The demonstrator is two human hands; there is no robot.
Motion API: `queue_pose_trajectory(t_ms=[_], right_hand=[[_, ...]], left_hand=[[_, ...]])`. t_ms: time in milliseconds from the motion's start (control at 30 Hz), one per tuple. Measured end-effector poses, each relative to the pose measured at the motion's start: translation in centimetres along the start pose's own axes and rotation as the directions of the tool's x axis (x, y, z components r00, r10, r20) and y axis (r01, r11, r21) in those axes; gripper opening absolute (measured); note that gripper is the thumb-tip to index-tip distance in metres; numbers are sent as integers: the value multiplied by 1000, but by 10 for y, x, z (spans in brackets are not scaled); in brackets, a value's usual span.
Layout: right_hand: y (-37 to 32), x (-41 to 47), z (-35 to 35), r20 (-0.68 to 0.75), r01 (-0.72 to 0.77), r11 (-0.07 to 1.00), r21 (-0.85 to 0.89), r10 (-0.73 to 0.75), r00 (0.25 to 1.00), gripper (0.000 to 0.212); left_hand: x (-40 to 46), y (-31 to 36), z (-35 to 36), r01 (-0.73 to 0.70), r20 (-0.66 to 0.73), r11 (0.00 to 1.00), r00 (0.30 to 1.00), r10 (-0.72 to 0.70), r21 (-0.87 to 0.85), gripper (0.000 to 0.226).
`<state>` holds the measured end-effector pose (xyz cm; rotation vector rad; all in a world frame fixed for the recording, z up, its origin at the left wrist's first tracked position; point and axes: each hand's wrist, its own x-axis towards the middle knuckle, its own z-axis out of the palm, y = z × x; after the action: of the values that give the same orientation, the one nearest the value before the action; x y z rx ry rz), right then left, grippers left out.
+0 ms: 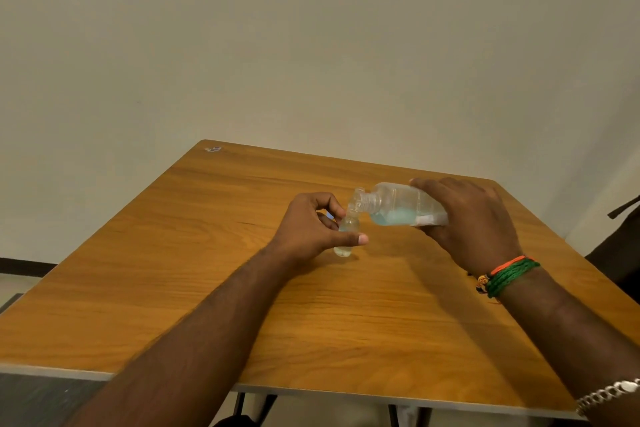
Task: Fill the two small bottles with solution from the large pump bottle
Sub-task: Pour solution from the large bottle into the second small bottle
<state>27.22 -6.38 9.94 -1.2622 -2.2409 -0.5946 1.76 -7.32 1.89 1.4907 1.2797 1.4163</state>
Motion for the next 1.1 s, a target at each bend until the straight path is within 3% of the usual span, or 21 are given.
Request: queue_pose_trajectory(t_ms=[1100], right_hand=[[1,-1,0,31,1,1000,20,-2,1000,66]], left_hand=[[0,2,-1,3,-2,1000,1000,-3,10,46]])
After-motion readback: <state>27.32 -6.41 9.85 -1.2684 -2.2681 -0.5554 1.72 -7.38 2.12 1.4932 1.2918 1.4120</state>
